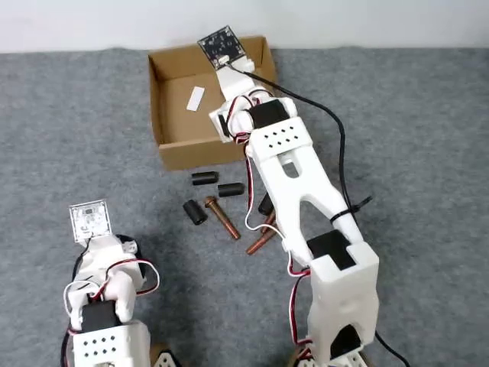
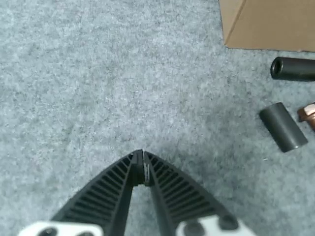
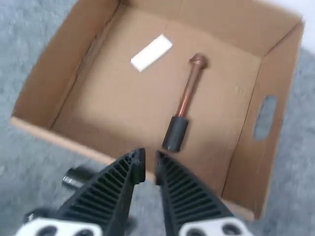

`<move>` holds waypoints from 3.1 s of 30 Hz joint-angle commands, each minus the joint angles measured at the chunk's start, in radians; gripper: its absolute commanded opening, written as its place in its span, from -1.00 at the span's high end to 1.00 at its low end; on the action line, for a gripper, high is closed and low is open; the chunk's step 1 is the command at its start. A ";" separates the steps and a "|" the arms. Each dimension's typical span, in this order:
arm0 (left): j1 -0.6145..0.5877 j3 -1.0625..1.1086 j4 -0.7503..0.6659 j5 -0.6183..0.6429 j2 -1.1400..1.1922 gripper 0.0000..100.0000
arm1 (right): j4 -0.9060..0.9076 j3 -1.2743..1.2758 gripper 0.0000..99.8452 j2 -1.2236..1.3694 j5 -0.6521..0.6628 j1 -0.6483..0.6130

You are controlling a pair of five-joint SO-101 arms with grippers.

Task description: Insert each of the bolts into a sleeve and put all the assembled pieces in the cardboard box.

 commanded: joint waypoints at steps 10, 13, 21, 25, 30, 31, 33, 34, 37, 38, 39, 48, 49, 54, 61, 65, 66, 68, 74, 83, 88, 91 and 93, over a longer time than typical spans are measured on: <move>-0.005 -0.007 -0.025 0.011 -0.009 0.99 | 0.460 -0.057 0.95 -0.142 0.132 -0.048; -0.005 -0.007 -0.025 0.011 -0.009 0.99 | 0.581 -0.057 0.95 -0.120 0.106 -0.047; -0.005 -0.007 -0.025 0.011 -0.009 0.99 | 0.750 -0.057 0.94 0.001 -0.224 -0.042; -0.005 -0.007 -0.025 0.011 -0.009 0.99 | 0.745 -0.057 0.94 0.058 -0.463 -0.042; -0.005 -0.007 -0.025 0.011 -0.009 0.99 | 0.710 -0.058 0.77 0.104 -0.605 -0.041; -0.005 -0.007 -0.025 0.011 -0.009 0.99 | 0.704 -0.058 0.73 0.110 -0.615 -0.041; -0.005 -0.007 -0.025 0.011 -0.009 0.99 | 0.694 -0.058 0.68 0.116 -0.624 -0.041; -0.005 -0.007 -0.025 0.011 -0.009 0.99 | 0.688 -0.058 0.68 0.119 -0.624 -0.041; -0.005 -0.007 -0.025 0.011 -0.009 0.99 | 0.650 -0.058 0.69 0.125 -0.621 -0.027; -0.005 -0.007 -0.025 0.011 -0.009 0.99 | 0.630 -0.058 0.69 0.125 -0.621 -0.022; -0.005 -0.007 -0.025 0.011 -0.009 0.99 | 0.616 -0.058 0.69 0.127 -0.621 -0.012; -0.005 -0.007 -0.025 0.011 -0.009 0.99 | 0.545 -0.058 0.69 0.202 -0.588 0.012; -0.005 -0.007 -0.025 0.011 -0.009 0.99 | 0.536 -0.058 0.69 0.211 -0.588 0.019; -0.005 -0.007 -0.025 0.011 -0.009 0.99 | 0.487 -0.058 0.69 0.243 -0.585 0.048; -0.005 -0.007 -0.025 0.011 -0.009 0.99 | 0.461 -0.058 0.69 0.294 -0.560 0.056; -0.005 -0.007 -0.025 0.011 -0.009 0.99 | 0.452 -0.058 0.69 0.323 -0.526 0.050; -0.005 -0.007 -0.025 0.011 -0.009 0.99 | 0.447 -0.058 0.70 0.323 -0.519 0.047; -0.005 -0.007 -0.025 0.011 -0.009 0.99 | 0.446 -0.058 0.79 0.323 -0.505 0.041; 0.000 -0.007 -0.025 0.011 -0.009 0.99 | 0.510 -0.153 0.98 0.318 -0.486 0.038; -0.005 -0.065 -0.018 0.014 -0.009 0.99 | 0.759 -0.523 0.98 0.300 -0.482 0.027; 0.003 -0.197 0.006 0.014 -0.008 0.99 | 0.756 -0.456 0.98 0.130 -0.442 0.036; 0.003 -0.305 0.041 0.014 -0.002 0.99 | 0.757 -0.351 0.98 -0.007 -0.433 0.054; 0.026 -0.364 0.063 0.014 0.000 0.99 | 0.757 -0.259 0.98 -0.105 -0.433 0.071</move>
